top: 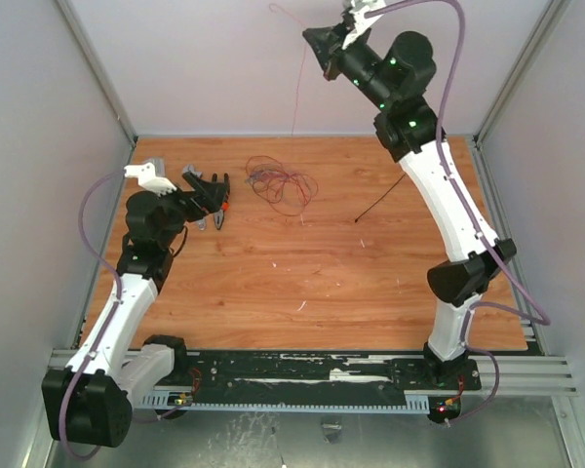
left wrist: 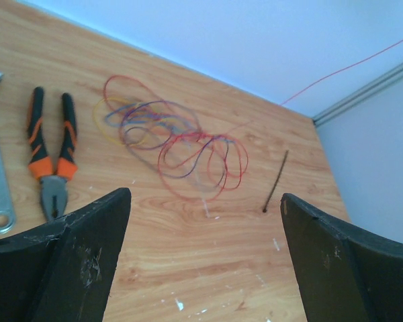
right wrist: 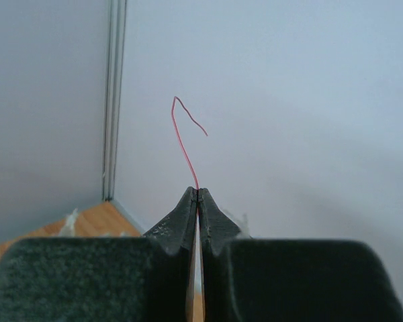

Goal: Zip-tie the wires
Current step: Untie the cable at the center of the board.

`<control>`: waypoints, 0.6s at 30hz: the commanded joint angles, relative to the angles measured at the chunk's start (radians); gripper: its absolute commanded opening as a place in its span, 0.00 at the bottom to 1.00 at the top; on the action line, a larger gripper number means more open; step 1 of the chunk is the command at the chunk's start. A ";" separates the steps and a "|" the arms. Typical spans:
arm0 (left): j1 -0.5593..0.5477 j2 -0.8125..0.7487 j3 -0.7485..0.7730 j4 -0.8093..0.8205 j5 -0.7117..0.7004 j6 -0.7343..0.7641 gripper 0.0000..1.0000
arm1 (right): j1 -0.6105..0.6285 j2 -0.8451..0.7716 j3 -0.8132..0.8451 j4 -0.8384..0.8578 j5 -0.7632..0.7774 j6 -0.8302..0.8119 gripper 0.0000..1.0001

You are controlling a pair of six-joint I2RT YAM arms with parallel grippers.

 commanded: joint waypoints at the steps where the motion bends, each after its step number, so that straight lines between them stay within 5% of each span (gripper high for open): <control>1: 0.005 0.025 -0.012 0.173 0.112 -0.055 0.98 | 0.005 -0.088 0.042 0.107 -0.015 -0.001 0.00; 11: -0.235 0.220 -0.091 0.499 0.100 0.032 0.98 | 0.005 -0.211 -0.092 0.115 -0.029 0.045 0.00; 18: -0.381 0.407 -0.049 0.614 -0.077 0.111 0.98 | 0.006 -0.284 -0.135 0.106 -0.026 0.057 0.00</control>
